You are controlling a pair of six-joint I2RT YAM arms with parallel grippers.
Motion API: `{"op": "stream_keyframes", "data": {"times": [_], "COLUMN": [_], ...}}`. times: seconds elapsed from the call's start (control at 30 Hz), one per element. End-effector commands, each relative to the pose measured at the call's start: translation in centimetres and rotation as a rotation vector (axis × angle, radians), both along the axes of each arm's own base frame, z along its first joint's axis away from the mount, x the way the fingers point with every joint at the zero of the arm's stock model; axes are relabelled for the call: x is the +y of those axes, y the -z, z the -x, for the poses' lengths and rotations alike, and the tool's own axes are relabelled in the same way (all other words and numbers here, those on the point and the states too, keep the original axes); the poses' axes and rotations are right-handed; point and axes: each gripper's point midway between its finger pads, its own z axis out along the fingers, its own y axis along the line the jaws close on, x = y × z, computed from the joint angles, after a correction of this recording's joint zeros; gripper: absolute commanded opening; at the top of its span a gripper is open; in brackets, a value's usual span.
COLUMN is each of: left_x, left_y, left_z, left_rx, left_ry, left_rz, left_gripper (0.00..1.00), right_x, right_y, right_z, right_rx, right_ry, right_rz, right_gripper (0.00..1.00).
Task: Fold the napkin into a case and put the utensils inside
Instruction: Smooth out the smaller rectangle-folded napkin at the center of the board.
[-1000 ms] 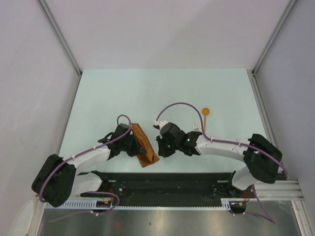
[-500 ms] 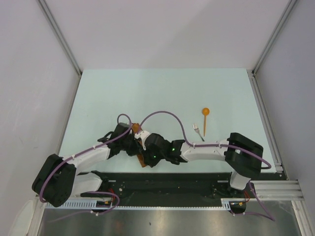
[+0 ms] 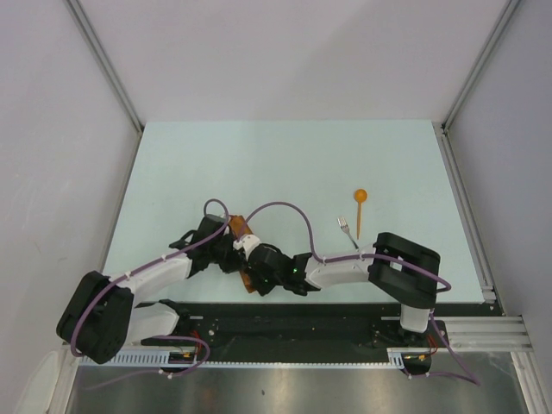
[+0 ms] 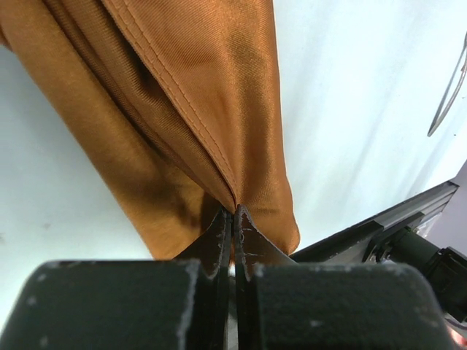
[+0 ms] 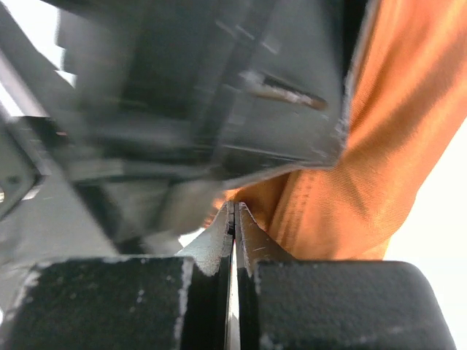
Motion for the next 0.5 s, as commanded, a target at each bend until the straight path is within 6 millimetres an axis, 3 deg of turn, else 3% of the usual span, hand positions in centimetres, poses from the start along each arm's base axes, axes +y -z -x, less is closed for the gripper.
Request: {"op": "stream_keyframes", "data": {"times": [0.0, 0.47], "left_x": [0.4, 3.3], "left_y": [-1.1, -0.7], "left_z": [-0.8, -0.3], "left_rx": [-0.058, -0.084], "left_ry": [0.029, 0.078], "left_rz": [-0.018, -0.169], "left_gripper": [0.00, 0.00], "right_x": [-0.9, -1.9], "right_y": [2.0, 2.4], "right_z": [-1.1, -0.9], "right_rx": [-0.036, -0.002], "right_ry": [0.068, 0.126], "right_rz": [0.051, 0.076], "right_gripper": [0.00, 0.00]}}
